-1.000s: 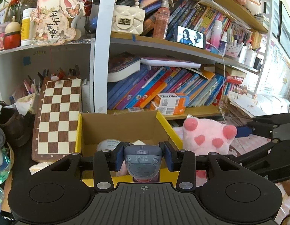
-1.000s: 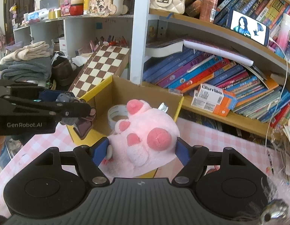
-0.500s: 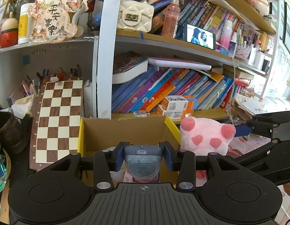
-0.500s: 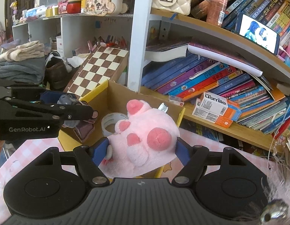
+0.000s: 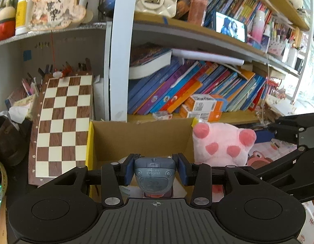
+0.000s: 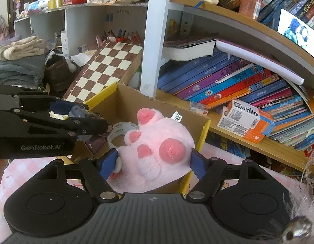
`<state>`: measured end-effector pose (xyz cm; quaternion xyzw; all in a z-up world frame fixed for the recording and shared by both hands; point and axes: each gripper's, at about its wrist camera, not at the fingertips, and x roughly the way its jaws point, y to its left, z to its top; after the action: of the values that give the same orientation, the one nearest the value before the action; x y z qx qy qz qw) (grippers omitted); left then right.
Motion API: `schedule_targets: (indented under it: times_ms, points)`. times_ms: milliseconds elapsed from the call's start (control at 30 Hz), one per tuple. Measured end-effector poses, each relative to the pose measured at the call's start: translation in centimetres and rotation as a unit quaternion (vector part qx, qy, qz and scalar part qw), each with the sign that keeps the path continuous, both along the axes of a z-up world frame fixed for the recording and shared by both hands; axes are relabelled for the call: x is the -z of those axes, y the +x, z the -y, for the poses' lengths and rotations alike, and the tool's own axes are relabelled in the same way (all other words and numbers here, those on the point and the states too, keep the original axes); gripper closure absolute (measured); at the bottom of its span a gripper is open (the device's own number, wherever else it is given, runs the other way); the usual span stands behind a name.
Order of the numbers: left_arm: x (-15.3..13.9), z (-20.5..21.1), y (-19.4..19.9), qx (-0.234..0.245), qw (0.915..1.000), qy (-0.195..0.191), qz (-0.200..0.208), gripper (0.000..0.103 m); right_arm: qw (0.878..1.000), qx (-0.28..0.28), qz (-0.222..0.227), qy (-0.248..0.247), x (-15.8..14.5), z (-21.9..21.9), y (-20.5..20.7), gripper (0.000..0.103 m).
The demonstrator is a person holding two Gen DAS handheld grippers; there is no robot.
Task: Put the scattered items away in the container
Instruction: 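Carry the grey toy mouse and plush pig over the yellow box with both tools, then lower the grey toy into the box and open the left tool while the right tool holds the pig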
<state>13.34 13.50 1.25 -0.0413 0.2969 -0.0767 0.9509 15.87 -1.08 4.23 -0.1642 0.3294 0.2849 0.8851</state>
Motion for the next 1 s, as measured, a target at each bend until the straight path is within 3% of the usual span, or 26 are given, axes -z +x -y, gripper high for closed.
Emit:
schedule_targets:
  times_ms: [1000]
  points:
    - [3.9,-0.8,3.1,-0.008,0.9984,0.021,-0.051,0.062,0.998,-0.038,-0.025,-0.045,4.3,-2.5,3.6,0.029]
